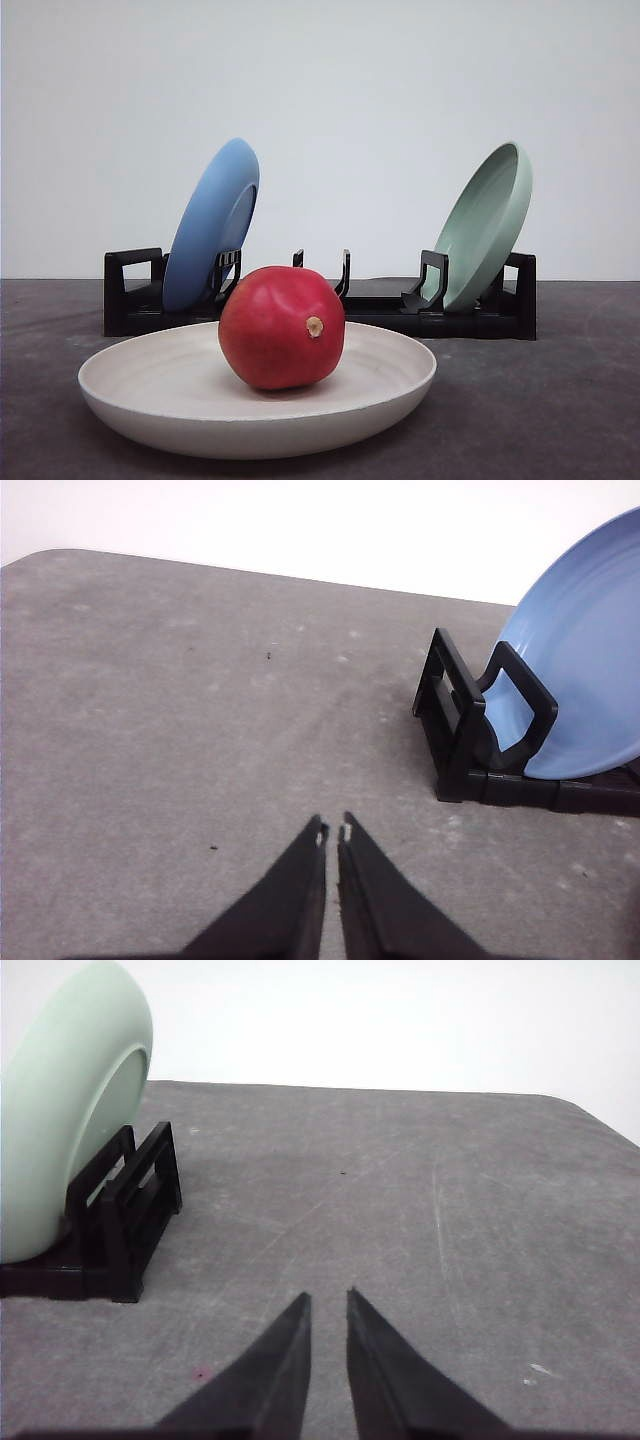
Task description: Place pomegranate in white plate
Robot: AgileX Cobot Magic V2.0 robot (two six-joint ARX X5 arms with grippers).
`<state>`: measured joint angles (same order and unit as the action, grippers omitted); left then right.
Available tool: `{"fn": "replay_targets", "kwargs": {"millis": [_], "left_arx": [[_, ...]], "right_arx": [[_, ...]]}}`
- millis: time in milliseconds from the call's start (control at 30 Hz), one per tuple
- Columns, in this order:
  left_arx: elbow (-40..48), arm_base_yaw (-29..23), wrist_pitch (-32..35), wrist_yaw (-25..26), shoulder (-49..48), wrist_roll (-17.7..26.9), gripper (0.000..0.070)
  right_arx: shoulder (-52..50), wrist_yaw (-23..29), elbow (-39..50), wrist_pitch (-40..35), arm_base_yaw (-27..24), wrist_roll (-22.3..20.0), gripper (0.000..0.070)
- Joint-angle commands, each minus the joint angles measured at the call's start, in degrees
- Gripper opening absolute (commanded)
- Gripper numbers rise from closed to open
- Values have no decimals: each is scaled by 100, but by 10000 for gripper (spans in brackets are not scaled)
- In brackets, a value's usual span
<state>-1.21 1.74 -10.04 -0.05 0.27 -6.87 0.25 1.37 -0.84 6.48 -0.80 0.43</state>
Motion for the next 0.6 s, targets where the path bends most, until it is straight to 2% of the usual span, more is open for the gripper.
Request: {"fn": "replay_targets", "kwargs": {"millis": [0, 567], "left_arx": [[52, 0, 89, -11, 0, 31, 0], [52, -2, 90, -11, 0, 31, 0]], "right_arx": [[-4, 17, 22, -74, -4, 63, 61], [-4, 17, 22, -74, -4, 63, 62]]}}
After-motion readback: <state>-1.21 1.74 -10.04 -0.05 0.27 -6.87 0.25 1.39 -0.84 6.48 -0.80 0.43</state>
